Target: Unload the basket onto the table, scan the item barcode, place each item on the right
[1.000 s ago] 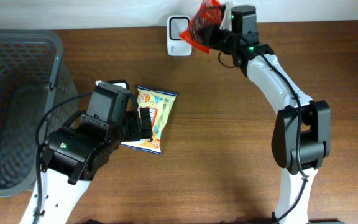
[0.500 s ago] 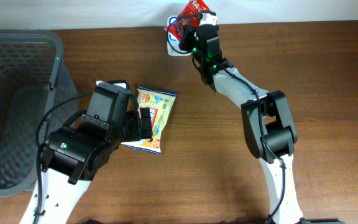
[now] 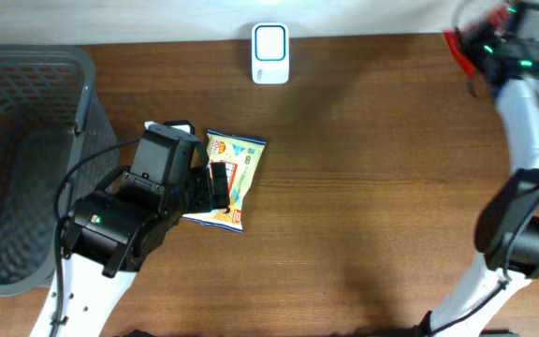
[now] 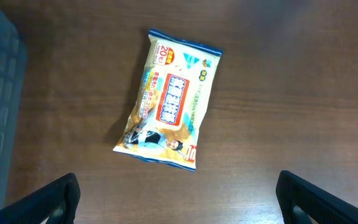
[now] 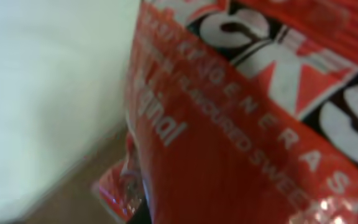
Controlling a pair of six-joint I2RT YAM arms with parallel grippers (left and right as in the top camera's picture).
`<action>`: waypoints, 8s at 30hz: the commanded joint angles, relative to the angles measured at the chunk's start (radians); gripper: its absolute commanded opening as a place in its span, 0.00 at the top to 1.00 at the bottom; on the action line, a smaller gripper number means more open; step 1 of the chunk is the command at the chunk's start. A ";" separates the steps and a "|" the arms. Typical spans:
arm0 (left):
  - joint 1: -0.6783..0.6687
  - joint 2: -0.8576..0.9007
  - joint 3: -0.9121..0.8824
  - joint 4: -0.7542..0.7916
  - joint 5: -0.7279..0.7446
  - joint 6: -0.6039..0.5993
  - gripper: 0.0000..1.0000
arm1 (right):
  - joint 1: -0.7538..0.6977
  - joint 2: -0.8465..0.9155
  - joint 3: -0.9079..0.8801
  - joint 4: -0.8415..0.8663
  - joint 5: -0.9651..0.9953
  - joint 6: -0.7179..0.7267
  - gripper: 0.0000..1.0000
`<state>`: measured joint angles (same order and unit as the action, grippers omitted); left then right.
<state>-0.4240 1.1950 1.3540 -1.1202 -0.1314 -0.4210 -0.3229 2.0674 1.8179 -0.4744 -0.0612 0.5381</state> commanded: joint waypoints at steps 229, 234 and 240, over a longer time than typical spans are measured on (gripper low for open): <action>0.002 -0.003 0.002 0.000 -0.004 -0.012 0.01 | 0.360 -0.005 -0.229 -0.694 -0.280 -0.759 0.01; 0.002 -0.003 0.002 0.000 -0.004 -0.012 0.01 | 0.329 0.000 -0.453 -0.475 -0.480 -0.772 0.09; 0.002 -0.003 0.002 0.000 -0.004 -0.012 0.01 | 0.401 0.000 -0.585 -0.279 -0.511 -0.520 0.67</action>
<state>-0.4240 1.1950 1.3537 -1.1183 -0.1314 -0.4210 0.0299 2.0300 1.2804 -0.7502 -0.6018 -0.0597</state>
